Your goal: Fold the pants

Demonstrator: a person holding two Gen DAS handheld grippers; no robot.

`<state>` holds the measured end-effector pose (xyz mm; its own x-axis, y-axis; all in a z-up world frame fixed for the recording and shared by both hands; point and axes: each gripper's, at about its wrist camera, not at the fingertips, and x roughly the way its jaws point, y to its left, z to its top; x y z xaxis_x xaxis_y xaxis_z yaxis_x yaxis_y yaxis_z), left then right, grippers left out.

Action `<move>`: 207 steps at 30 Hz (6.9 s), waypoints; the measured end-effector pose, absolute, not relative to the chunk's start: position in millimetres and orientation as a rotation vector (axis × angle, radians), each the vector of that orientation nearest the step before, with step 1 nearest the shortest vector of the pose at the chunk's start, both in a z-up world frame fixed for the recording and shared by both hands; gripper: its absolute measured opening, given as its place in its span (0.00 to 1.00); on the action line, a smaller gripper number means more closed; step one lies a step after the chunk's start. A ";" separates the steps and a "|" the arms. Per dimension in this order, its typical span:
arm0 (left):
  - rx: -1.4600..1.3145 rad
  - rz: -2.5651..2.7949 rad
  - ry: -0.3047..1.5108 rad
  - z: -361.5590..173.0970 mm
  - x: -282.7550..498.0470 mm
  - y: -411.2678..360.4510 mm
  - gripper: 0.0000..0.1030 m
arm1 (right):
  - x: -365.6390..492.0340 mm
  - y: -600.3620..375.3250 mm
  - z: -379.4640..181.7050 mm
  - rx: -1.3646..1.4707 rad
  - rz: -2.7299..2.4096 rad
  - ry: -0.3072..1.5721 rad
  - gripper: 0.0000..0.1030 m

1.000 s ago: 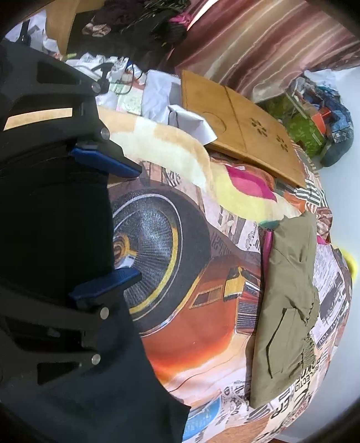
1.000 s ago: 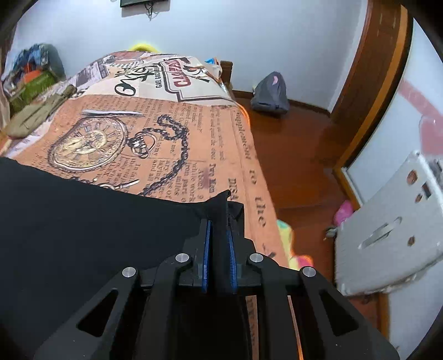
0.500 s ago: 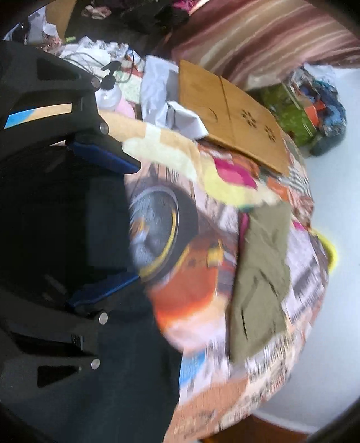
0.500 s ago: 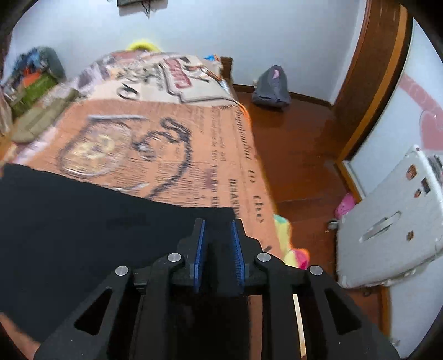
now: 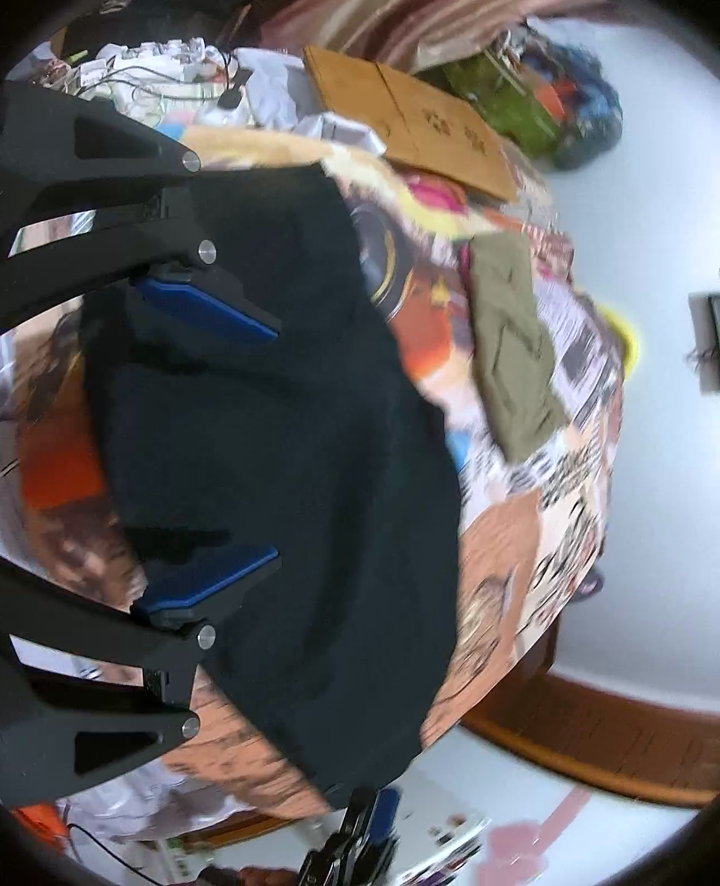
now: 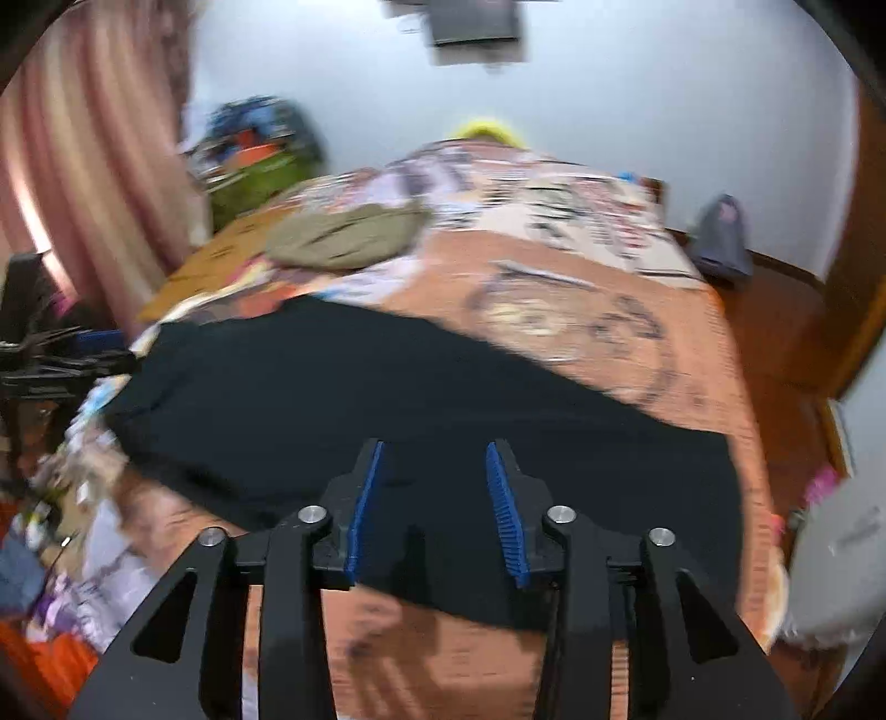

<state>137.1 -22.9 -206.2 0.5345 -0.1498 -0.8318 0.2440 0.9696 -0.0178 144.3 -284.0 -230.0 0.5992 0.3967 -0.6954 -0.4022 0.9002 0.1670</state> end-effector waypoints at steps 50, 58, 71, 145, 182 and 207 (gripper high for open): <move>0.132 -0.330 0.965 -213.3 83.4 9.1 0.28 | 121.7 -263.1 -215.9 -0.133 0.551 0.811 0.14; 0.063 -0.195 1.070 -258.6 115.5 20.7 0.40 | 159.8 -231.1 -241.1 0.006 0.570 0.858 0.33; 0.071 -0.050 1.099 -292.2 106.5 54.4 0.59 | 133.9 -271.0 -265.6 0.046 0.472 0.916 0.35; -0.061 0.086 1.025 -261.4 162.3 131.9 0.71 | 171.0 -359.2 -203.9 0.016 0.038 0.688 0.57; 0.148 -0.375 1.006 -226.0 208.4 -161.3 0.80 | 101.3 -422.5 -279.7 0.235 -0.046 0.839 0.70; 0.336 -0.457 1.023 -270.6 193.2 -255.1 0.86 | 124.9 -452.9 -332.7 0.606 0.083 0.861 0.70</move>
<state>193.2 -255.1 -270.6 0.4406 -0.2067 -0.8736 0.5129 0.8566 0.0560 125.0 -452.9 -332.7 0.6590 0.3065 -0.6868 0.1689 0.8296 0.5322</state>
